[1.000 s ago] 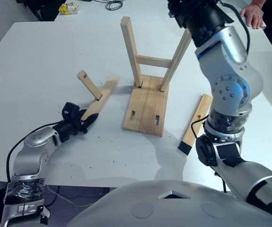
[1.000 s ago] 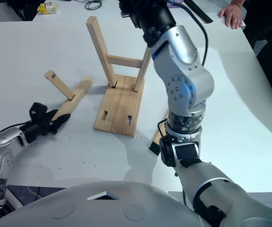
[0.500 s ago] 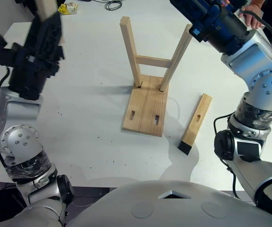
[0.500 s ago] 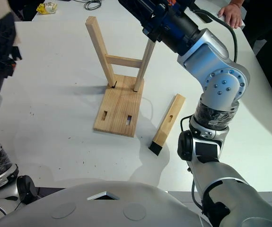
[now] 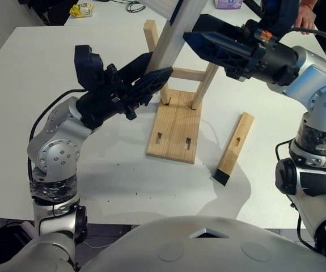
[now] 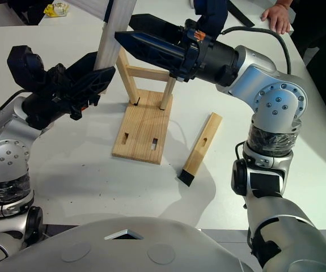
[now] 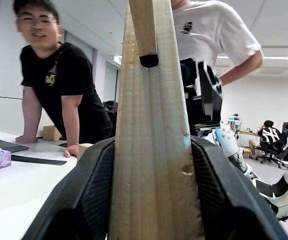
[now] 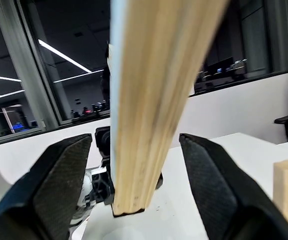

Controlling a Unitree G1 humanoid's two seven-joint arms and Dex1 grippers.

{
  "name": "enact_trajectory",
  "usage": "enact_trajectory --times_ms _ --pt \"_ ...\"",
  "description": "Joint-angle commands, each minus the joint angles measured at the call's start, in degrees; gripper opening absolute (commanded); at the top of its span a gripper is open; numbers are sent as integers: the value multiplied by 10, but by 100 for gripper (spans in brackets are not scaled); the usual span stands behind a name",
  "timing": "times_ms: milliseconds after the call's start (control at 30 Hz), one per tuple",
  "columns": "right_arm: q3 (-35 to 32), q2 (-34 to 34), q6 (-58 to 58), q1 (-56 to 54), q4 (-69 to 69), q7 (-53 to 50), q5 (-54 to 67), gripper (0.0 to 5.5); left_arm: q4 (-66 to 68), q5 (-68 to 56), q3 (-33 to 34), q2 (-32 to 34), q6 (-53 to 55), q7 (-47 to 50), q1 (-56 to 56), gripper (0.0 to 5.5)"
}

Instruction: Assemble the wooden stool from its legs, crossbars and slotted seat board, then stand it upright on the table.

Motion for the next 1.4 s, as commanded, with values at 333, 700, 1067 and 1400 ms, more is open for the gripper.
enact_trajectory --times_ms 333,700,1067,1400 --pt "-61 -54 72 -76 99 -19 142 322 -7 11 -31 16 7 -48 16 205" --pt "-30 -59 89 -74 84 4 156 322 3 30 -42 13 3 -62 15 205" --pt "-26 -62 90 -57 72 -6 171 257 8 30 -43 34 14 -85 15 205" --pt "-36 -73 97 -53 74 1 180 229 31 40 -34 38 8 -89 12 205"
